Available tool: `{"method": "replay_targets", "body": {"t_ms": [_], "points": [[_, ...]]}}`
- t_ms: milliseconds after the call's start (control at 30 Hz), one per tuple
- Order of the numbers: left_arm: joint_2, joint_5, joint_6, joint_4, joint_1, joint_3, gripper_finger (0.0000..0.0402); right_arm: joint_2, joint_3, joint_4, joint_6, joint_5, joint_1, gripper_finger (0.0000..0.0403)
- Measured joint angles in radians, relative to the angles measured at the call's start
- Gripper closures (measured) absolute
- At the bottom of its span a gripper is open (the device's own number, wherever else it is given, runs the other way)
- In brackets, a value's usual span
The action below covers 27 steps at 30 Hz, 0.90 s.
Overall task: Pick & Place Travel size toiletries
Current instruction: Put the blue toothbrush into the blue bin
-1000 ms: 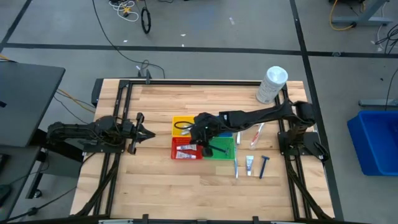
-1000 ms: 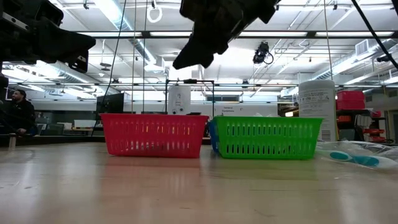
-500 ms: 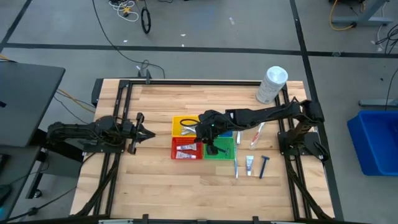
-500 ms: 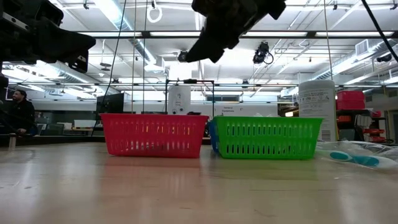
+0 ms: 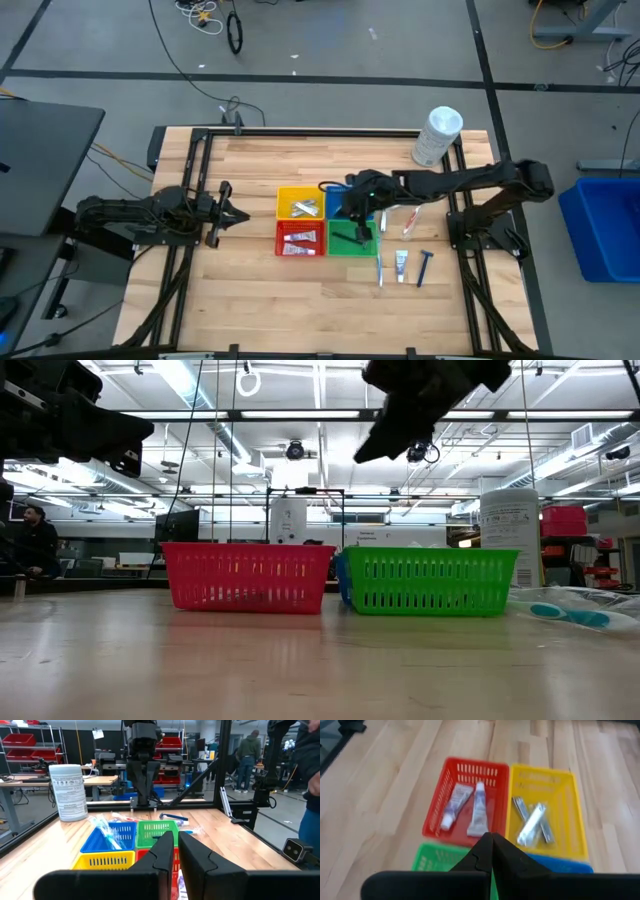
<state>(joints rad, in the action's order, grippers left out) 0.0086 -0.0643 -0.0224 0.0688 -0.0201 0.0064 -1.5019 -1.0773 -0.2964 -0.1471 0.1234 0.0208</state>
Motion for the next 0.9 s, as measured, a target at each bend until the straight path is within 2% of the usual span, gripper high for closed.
{"method": "replay_targets", "body": {"t_ms": [300, 633, 900], "points": [[0.000, 0.000, 0.000, 0.000, 0.000, 0.000, 0.0370, 0.161, 0.160, 0.011, 0.000, 0.000, 0.006, 0.0394], [0.000, 0.000, 0.000, 0.000, 0.000, 0.000, 0.0369, 0.294, 0.274, 0.010, -0.003, 0.001, -0.006, 0.0395], [0.000, 0.000, 0.000, 0.000, 0.000, 0.000, 0.0369, 0.351, 0.353, 0.017, -0.165, 0.009, -0.063, 0.0394]]}}
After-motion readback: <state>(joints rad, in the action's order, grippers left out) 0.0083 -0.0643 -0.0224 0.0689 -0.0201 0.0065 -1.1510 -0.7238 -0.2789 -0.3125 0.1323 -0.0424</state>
